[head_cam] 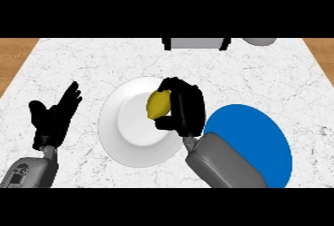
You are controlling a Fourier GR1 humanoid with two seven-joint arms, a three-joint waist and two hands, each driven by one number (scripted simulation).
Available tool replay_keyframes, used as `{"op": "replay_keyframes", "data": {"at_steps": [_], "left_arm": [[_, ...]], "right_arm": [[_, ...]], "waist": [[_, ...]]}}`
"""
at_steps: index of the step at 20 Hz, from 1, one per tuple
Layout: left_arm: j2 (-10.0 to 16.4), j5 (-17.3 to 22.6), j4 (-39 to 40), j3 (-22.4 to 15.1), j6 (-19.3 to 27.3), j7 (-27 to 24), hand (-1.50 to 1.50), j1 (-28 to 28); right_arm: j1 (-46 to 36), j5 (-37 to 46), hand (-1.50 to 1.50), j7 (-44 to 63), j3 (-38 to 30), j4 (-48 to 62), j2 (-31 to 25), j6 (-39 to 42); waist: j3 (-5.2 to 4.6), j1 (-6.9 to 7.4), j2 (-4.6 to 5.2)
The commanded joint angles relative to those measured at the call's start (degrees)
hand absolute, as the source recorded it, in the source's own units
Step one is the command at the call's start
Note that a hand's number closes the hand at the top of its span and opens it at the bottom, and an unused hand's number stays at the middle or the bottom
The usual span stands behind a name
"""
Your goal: Pick the lemon from the plate and place it in the plate
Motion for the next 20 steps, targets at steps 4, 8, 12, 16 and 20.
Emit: {"op": "replay_keyframes", "data": {"at_steps": [4, 8, 12, 16, 20], "left_arm": [[-0.67, -0.73, 0.2, -0.4, 0.21, -0.46, 0.0, -1.49], [-1.2, -0.74, 0.6, -0.55, -0.74, -1.35, 0.0, -0.89], [0.2, 0.59, -0.66, 1.21, -2.5, -2.72, 0.0, 1.09], [-2.21, -1.75, 0.31, -0.64, 0.38, 0.28, 0.0, -2.74], [-0.88, -1.56, -3.13, 0.4, 0.05, 0.53, 0.0, -1.09]], "right_arm": [[-4.48, 13.17, 1.5, 32.77, 9.91, -2.09, 0.33, -3.82], [-8.09, 15.8, 1.5, 42.52, 13.08, -3.02, 0.32, 0.11], [-2.62, 16.58, 1.5, 41.14, 13.12, -2.25, 0.31, 4.01], [-3.23, 6.07, 1.5, 35.47, 11.74, 3.02, 0.31, 3.09], [-0.08, -3.02, -1.5, 28.95, 7.88, 1.01, 0.31, 0.94]], "waist": [[0.16, 1.41, 1.16], [0.26, 1.49, 1.72], [0.28, 1.0, 1.81], [0.31, 1.43, 2.32], [0.34, 1.24, 2.09]]}}
